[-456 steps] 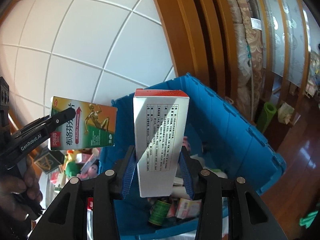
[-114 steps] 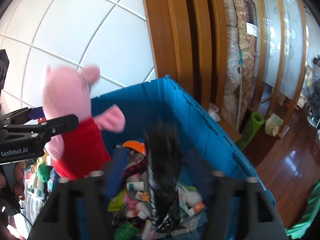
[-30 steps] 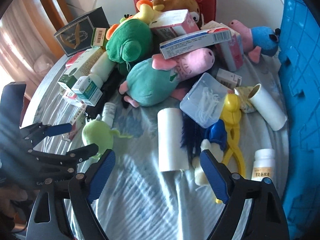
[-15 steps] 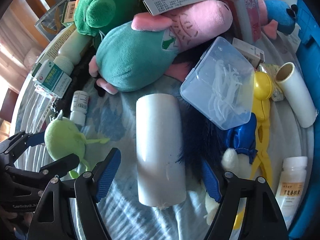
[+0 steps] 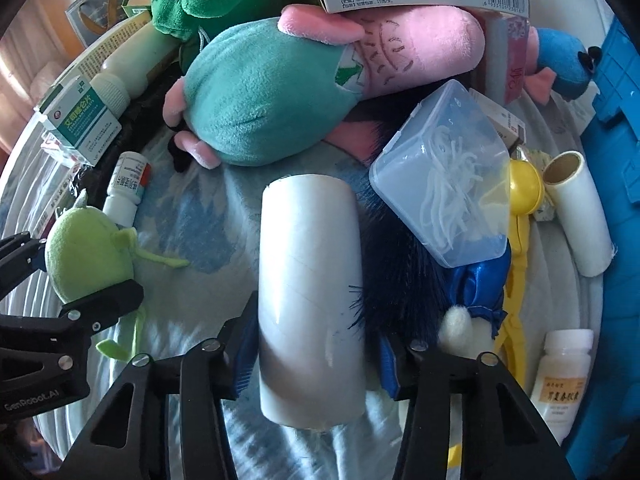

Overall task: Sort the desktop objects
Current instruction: 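Grasp the green plush toy with the left tool while the right tool grasps the white paper roll, then lift and carry the green plush and white roll over the blue crate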

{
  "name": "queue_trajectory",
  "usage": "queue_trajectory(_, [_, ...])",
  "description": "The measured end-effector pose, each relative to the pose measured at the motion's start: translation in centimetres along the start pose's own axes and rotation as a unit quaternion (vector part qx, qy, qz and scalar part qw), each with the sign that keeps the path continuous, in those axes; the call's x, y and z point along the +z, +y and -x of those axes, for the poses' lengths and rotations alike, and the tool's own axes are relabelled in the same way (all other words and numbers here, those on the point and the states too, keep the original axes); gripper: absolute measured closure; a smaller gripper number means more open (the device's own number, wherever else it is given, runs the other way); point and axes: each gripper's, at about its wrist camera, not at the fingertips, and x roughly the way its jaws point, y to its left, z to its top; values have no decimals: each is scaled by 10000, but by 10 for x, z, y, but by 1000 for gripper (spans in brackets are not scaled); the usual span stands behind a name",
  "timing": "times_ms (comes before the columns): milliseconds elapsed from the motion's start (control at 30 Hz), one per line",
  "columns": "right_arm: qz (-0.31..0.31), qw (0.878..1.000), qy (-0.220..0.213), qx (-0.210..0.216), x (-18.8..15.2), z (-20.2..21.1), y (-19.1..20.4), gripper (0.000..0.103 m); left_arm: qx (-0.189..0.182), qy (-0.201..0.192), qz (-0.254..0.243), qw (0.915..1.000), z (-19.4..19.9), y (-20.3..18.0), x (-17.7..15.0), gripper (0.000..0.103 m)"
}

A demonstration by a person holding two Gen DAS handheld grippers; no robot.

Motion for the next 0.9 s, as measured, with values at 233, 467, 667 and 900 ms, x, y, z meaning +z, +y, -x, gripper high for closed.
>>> queue_trajectory(233, [-165, 9995, 67, 242, -10, 8, 0, 58, -42, -117, -34, 9999, 21, -5, -11, 43])
queue_trajectory(467, [-185, 9990, 57, 399, -26, 29, 4, 58, -29, -206, 27, 9998, 37, -3, -18, 43])
queue_trajectory(667, [-183, 9987, -19, 473, -34, 50, 8, 58, -28, -322, 96, 9994, 59, 7, -19, 44])
queue_trajectory(900, [-254, 9986, -146, 451, -44, 70, 7, 58, 97, -506, 21, 9987, 88, 5, -18, 45])
